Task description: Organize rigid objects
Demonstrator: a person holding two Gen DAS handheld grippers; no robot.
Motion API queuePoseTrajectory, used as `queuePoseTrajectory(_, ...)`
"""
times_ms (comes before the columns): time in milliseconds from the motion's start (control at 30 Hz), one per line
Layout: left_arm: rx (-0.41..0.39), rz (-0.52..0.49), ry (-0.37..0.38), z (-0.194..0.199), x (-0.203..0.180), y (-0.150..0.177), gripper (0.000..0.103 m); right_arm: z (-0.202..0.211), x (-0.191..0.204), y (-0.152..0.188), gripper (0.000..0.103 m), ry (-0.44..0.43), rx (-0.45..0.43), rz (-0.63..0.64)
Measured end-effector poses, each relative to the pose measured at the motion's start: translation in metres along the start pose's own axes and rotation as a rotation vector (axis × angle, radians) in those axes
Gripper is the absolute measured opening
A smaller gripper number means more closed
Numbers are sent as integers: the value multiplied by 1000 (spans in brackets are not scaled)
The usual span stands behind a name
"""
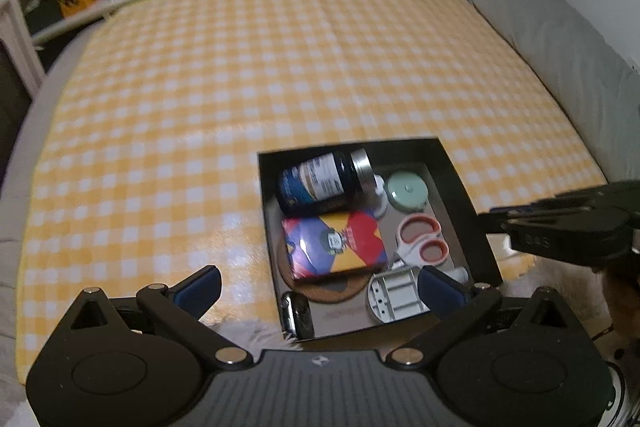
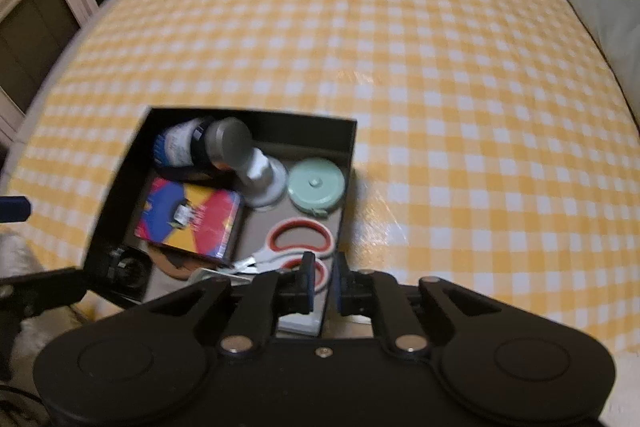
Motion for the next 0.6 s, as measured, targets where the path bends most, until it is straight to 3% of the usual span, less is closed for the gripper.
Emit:
queuePoseTrajectory(233, -20, 58, -35, 21, -6, 14, 103, 43, -4, 12, 21, -17, -121, -57)
queuePoseTrajectory(367, -48, 21, -48, 30, -17, 29, 103, 62, -13, 22, 29, -20, -158, -100)
queuePoseTrajectory(600, -132, -44, -87, 45, -32, 51, 103, 85, -16, 47, 49, 56, -231, -90)
Point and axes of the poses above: each gripper's, at about its wrist camera, not at the fingertips, and z roughly against the way its jaws point, x to its left, y to its underside, the point moved 3 cm from there along -z, roughly the way its jaws point, and after that the axes turned 1 degree about z, right-handed, at the moved point
